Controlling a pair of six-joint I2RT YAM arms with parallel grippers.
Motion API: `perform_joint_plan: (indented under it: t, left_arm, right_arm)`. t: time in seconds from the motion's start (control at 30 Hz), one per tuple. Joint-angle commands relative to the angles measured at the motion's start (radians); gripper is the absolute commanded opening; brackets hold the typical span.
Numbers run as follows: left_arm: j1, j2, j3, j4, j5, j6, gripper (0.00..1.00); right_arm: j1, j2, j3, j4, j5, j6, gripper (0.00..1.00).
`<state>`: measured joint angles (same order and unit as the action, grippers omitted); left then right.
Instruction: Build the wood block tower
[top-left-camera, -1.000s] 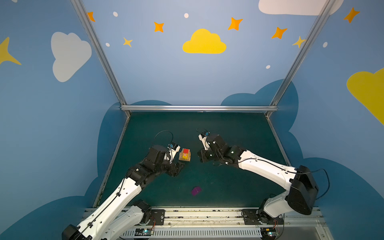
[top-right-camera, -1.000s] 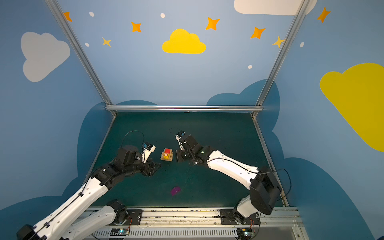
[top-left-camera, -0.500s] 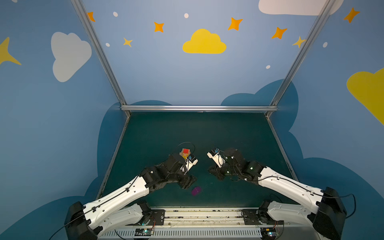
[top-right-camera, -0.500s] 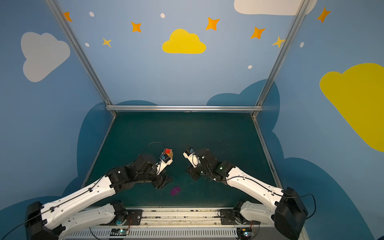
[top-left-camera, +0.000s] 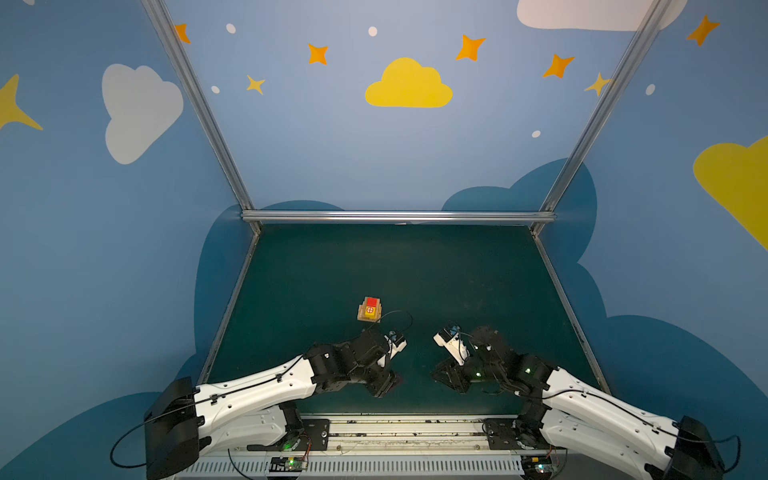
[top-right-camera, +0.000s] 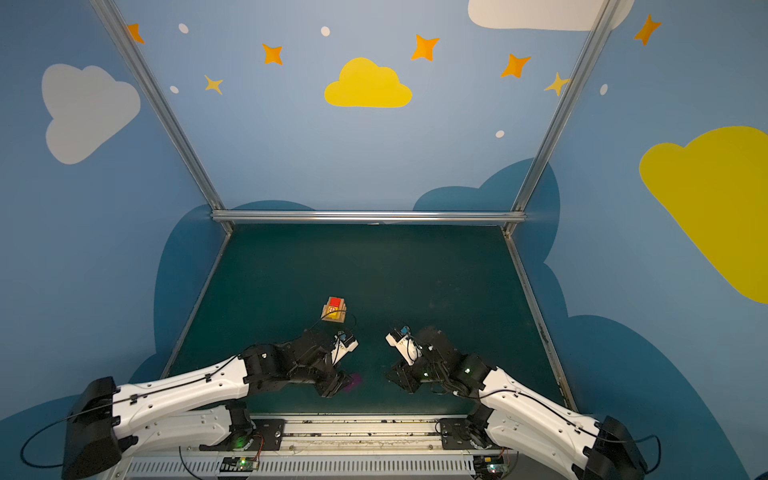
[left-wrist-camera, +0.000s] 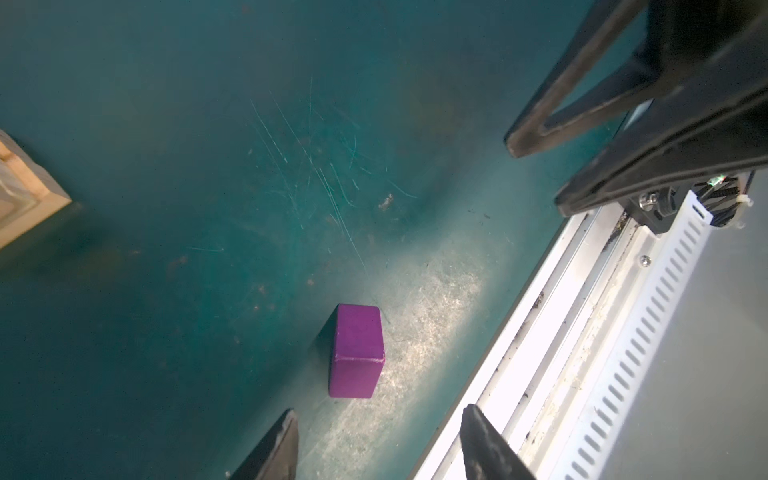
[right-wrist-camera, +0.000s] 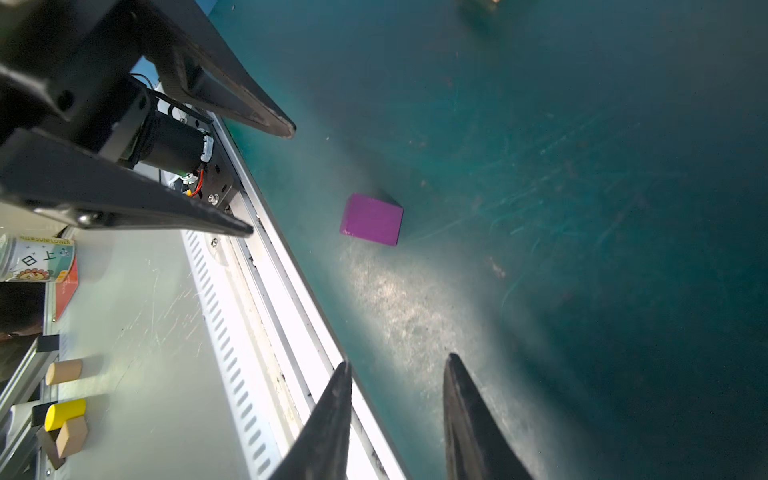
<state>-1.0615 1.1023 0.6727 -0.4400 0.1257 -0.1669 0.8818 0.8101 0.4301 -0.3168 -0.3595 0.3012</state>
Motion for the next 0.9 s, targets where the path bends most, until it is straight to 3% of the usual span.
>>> perform_joint_plan:
  t: [0.0,0.27,0.53,0.87]
  left_arm:
    - [-0.008,0.034,-0.016,0.03,0.002,-0.028,0.58]
    - [-0.024,0.126,-0.021,0.081,0.036,0.023,0.52]
    - [-0.03,0.184,-0.012,0.106,-0.031,0.014,0.46]
    - [-0.03,0.285,0.041,0.054,-0.058,0.012,0.47]
  right_arm:
    - [0.006,-0.059,-0.031,-0.015,0.016,0.034,0.32]
    - [0.002,-0.097,-0.058,-0.01,0.048,0.041,0.32]
    - [0.001,-0.058,-0.066,0.022,0.053,0.037,0.32]
    - [0.002,-0.077,-0.078,0.029,0.059,0.037,0.32]
